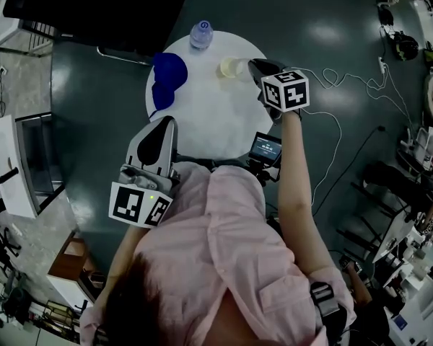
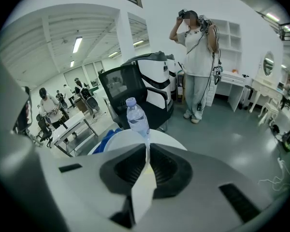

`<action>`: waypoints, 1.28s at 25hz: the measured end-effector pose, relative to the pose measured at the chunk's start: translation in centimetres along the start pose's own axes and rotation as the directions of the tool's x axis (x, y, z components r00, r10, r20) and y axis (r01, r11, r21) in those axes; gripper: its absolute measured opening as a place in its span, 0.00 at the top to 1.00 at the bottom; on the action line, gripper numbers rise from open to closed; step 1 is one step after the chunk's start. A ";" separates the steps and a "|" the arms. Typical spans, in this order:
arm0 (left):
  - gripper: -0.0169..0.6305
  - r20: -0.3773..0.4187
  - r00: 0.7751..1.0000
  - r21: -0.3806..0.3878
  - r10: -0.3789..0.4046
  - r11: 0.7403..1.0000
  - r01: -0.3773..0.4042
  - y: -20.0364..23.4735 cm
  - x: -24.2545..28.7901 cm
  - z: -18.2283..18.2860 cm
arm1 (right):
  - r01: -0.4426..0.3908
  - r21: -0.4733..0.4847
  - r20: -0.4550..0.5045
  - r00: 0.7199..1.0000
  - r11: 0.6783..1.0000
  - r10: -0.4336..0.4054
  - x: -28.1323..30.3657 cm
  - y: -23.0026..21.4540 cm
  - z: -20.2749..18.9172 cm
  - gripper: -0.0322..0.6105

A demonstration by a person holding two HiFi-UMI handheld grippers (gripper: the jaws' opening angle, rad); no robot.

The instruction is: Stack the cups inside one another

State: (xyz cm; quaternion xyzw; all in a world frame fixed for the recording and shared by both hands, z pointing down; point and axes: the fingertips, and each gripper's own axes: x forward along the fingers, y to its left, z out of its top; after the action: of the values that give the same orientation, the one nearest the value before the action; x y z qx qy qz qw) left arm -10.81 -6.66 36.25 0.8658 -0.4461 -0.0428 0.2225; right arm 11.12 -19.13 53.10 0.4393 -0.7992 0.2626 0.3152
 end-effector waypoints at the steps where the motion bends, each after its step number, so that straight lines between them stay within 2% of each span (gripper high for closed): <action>1: 0.95 -0.001 1.000 0.000 0.001 1.000 -0.001 0.0 0.0 0.0 | -0.002 0.000 -0.006 1.000 1.000 0.002 0.2 0.0 -0.1 0.88; 32: 0.95 -0.007 0.999 -0.006 0.033 0.999 -0.033 0.5 0.0 -0.1 | -0.024 -0.019 -0.115 0.993 1.000 0.021 4.2 -0.8 -1.9 0.88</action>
State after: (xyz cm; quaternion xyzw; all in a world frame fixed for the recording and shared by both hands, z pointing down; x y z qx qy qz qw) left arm -11.15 -6.86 36.53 0.8577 -0.4596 -0.0377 0.2273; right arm 10.60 -20.46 57.61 0.4113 -0.7873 0.2829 0.3618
